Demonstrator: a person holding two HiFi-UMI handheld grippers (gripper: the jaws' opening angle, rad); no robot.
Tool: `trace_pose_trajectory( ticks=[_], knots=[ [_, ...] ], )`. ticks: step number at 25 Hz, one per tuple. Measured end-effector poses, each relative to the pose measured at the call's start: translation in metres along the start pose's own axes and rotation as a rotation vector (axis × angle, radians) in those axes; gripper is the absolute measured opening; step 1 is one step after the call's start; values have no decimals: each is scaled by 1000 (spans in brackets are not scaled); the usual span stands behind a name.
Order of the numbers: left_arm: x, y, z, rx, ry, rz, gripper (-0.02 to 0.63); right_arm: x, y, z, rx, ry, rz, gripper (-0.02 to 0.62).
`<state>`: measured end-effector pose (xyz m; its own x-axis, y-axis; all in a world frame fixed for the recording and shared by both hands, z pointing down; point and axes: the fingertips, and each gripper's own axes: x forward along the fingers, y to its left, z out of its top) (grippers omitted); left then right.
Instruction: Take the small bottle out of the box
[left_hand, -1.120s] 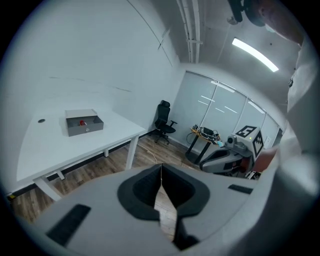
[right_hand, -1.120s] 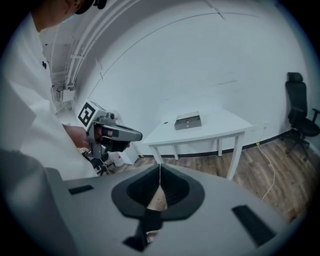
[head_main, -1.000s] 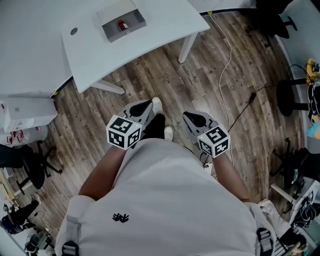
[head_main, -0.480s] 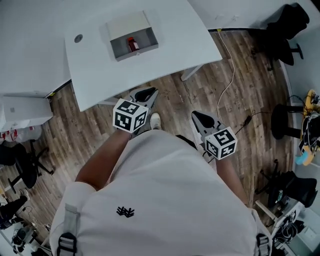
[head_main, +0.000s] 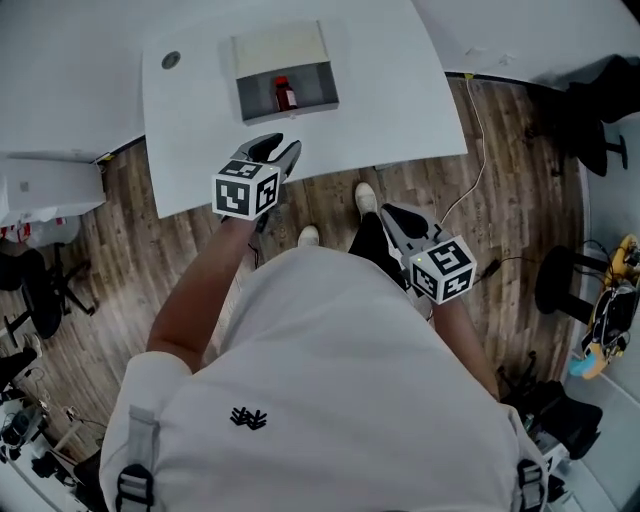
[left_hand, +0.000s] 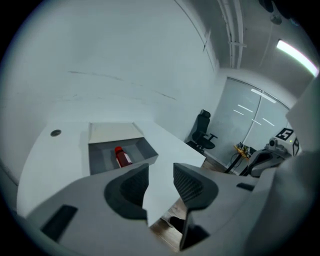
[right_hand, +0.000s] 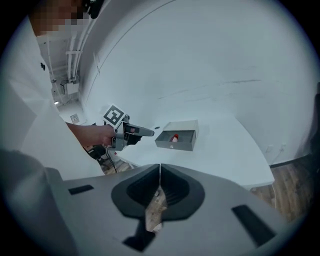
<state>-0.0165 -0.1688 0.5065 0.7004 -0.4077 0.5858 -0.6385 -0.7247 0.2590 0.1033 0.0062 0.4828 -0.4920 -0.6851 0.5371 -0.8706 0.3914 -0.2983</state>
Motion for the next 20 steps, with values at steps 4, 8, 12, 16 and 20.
trace_pose_trajectory(
  ticks=[4,8,12,16,20],
  knots=[
    [31,32,12,-47,48,92,183,17,-39,26,-34,18,75,8],
    [56,57,21,-71,96,191,212,26,-81,47,-68,41,139,8],
    [70,79,20,-94,145,279,226,34,-110,57,-92,49,202,8],
    [86,95,11,-123,211,329,239,42,-131,60,-91,57,235,8],
    [95,116,-4,-173,292,384,260,46,-146,66,-93,68,266,8]
  ],
)
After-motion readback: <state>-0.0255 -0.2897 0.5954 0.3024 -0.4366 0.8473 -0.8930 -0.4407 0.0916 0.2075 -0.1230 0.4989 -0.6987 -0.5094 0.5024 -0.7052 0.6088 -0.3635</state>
